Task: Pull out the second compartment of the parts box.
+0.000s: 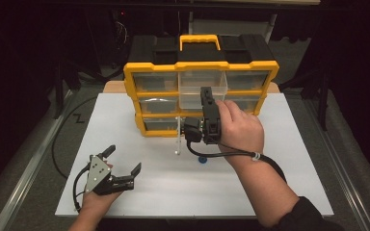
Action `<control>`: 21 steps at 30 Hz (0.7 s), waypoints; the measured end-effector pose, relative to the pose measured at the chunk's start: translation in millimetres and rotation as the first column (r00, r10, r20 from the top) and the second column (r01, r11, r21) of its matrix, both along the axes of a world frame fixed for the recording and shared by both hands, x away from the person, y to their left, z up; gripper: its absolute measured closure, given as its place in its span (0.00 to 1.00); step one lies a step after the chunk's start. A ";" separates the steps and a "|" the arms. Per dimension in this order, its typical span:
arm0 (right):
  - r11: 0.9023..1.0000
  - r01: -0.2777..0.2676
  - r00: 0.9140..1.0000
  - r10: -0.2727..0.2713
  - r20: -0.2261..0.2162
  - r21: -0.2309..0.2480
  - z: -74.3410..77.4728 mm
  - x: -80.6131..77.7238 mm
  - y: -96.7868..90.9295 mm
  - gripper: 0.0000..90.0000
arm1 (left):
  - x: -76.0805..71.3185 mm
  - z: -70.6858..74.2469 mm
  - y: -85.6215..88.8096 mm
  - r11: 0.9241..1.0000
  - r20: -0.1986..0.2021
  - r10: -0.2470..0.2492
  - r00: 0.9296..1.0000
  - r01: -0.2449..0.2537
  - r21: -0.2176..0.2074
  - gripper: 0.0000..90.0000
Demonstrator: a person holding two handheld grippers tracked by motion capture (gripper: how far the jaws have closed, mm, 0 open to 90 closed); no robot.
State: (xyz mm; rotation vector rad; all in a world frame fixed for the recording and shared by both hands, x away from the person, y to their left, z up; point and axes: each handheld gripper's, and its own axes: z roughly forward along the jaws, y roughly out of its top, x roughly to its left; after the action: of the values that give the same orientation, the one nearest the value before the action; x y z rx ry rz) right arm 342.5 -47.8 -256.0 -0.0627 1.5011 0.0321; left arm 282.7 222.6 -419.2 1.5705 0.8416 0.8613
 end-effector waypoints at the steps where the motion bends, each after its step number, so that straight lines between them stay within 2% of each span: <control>1: 1.000 -0.001 1.000 0.001 0.000 0.000 0.0 -0.1 -0.1 0.90 | 0.0 0.0 0.0 1.000 0.000 0.000 1.000 0.000 0.000 0.01; 21: 1.000 -0.002 1.000 0.002 -0.001 -0.005 0.2 -5.5 -0.4 0.90 | 0.1 -0.1 -0.1 1.000 -0.001 -0.002 1.000 0.002 -0.001 0.01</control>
State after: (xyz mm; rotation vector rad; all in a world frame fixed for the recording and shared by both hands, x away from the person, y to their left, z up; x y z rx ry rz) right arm 337.0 -48.2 -255.7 -0.0681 1.5026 0.0302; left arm 282.8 222.5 -419.3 1.5704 0.8411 0.8585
